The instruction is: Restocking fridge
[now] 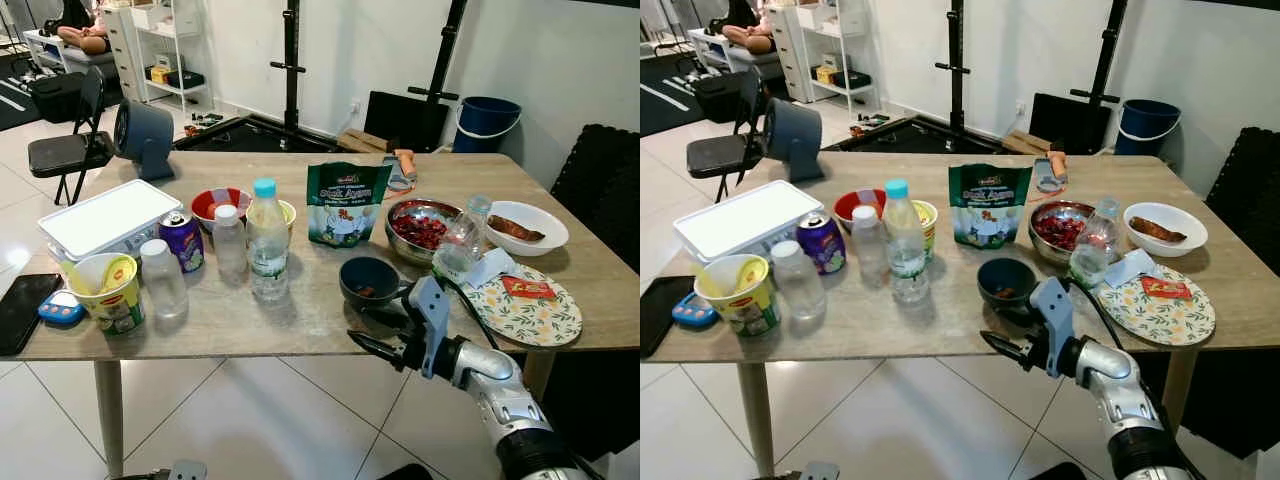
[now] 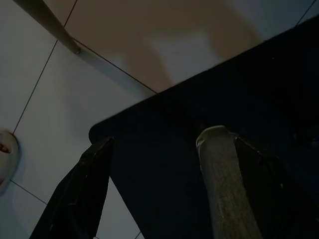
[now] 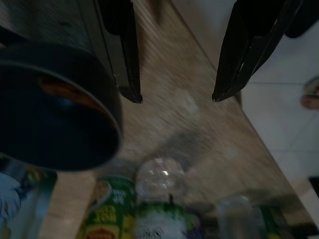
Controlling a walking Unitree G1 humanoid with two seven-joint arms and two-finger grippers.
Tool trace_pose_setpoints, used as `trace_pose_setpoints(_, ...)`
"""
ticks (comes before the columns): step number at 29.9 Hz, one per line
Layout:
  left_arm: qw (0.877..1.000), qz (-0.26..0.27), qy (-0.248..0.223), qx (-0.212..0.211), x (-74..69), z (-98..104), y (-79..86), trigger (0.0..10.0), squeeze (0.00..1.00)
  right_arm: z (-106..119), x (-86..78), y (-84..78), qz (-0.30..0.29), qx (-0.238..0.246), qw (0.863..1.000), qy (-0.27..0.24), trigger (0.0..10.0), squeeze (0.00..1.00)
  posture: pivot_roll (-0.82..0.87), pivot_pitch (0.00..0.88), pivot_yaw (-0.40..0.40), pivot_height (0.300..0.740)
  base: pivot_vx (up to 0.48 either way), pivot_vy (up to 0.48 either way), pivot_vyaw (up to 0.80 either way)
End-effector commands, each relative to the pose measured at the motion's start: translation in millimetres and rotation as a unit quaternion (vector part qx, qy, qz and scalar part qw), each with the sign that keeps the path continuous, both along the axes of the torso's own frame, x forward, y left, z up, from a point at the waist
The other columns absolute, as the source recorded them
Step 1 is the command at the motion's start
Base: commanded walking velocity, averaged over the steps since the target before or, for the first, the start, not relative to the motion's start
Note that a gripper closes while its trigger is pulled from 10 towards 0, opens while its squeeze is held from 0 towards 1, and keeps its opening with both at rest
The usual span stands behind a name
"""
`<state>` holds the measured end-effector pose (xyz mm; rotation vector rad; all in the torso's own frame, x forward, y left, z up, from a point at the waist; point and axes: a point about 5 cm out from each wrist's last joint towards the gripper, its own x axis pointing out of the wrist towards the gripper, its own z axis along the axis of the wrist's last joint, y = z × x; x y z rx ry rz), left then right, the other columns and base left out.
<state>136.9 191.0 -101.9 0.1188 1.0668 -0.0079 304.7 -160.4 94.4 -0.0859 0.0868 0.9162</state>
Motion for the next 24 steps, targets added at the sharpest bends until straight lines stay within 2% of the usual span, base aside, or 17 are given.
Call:
trace_pose_setpoints(1, 1.000, -0.001, 0.009, 0.008, -3.9, -1, 6.0, 10.0, 0.00, -3, -0.8, 0.5, 0.001, -0.009, 1.000, 0.006, 10.0, 0.00, -0.04, 0.008, -0.016, 0.740, 0.000, 0.000, 0.00)
trace_pose_setpoints(3, 1.000, 0.000, 0.009, 0.008, -3.9, -1, 6.0, 10.0, 0.00, -6, 1.5, -6.3, -0.014, -0.035, 0.999, 0.012, 10.0, 0.00, -0.04, 0.007, -0.015, 0.740, 0.000, 0.000, 0.00)
trace_pose_setpoints(7, 1.000, 0.000, 0.009, 0.008, -3.9, -1, 6.1, 10.0, 0.00, -8, 3.4, -15.3, -0.029, -0.057, 0.998, 0.022, 10.0, 0.00, -0.04, 0.007, -0.015, 0.740, 0.000, 0.000, 0.00)
trace_pose_setpoints(9, 1.000, 0.000, 0.009, 0.009, -4.1, -1, 6.4, 10.0, 0.00, -11, 4.9, -26.9, -0.044, -0.098, 0.994, 0.031, 10.0, 0.00, -0.04, 0.007, -0.015, 0.740, 0.000, 0.000, 0.00)
trace_pose_setpoints(10, 1.000, 0.000, 0.009, 0.009, -4.1, -1, 6.4, 10.0, 0.00, -11, 4.9, -26.9, -0.044, -0.098, 0.994, 0.031, 10.0, 0.00, -0.04, 0.007, -0.015, 0.740, 0.000, 0.000, 0.00)
trace_pose_setpoints(12, 1.000, 0.000, 0.010, 0.009, -4.4, -1, 6.3, 10.0, 0.00, -10, 8.6, -39.4, -0.074, -0.133, 0.988, 0.025, 10.0, 0.00, -0.04, 0.008, -0.015, 0.740, 0.000, 0.000, 0.00)
trace_pose_setpoints(16, 1.000, -0.001, 0.010, 0.008, -4.5, -1, 5.6, 10.0, 0.00, -8, 11.5, -40.0, -0.088, -0.132, 0.987, 0.017, 10.0, 0.00, -0.04, 0.008, -0.015, 0.740, 0.000, 0.000, 0.00)
trace_pose_setpoints(24, 1.000, 0.000, 0.009, 0.007, -4.0, -1, 5.1, 10.0, 0.00, -2, 20.5, -28.5, -0.111, -0.116, 0.987, -0.010, 10.0, 0.00, -0.04, 0.011, -0.015, 0.740, 0.000, 0.000, 0.00)
